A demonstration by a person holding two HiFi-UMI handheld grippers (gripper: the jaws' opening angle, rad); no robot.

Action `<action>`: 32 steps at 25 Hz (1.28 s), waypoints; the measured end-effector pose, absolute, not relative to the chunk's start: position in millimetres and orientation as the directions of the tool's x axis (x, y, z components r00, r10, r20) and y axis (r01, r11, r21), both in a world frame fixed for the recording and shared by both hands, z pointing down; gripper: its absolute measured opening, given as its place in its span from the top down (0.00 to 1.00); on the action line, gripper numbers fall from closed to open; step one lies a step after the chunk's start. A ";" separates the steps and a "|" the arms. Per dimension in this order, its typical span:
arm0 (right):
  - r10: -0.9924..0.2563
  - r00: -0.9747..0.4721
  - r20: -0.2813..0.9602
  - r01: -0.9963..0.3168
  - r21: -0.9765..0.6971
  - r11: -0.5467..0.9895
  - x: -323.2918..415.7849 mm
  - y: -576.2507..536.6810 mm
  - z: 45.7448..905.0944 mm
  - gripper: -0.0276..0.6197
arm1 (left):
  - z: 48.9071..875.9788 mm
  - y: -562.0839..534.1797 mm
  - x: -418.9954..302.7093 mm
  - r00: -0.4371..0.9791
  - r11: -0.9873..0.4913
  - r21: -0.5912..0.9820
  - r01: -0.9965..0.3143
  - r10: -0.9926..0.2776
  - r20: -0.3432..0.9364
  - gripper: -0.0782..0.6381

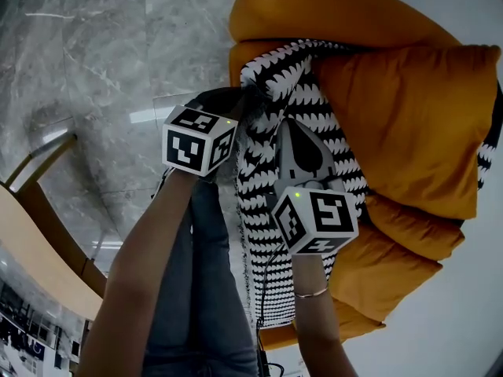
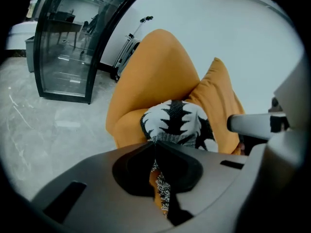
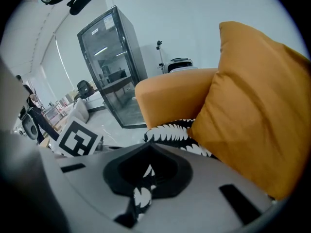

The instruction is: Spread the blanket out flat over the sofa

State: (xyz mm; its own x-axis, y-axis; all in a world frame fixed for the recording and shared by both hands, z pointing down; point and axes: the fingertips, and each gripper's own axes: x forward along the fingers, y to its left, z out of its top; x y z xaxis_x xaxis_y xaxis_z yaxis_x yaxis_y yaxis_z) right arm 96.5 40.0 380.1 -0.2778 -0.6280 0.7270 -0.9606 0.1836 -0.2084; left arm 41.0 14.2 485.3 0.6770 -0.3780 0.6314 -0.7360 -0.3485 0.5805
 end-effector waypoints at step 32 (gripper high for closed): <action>-0.604 -0.289 0.743 -0.957 -0.207 0.204 100.4 23.2 393.9 0.94 | 527.8 -80.6 -30.9 0.516 -0.302 0.432 -0.850 -0.308 0.800 0.86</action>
State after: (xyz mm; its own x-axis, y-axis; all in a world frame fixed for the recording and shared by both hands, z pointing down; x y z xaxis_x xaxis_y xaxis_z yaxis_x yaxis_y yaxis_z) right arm 100.4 23.2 393.9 -0.2888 -0.6041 0.7427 -0.9570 0.2035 -0.2067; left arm -30.9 -80.6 527.8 0.5156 -0.3078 0.7996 -0.8499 -0.3021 0.4318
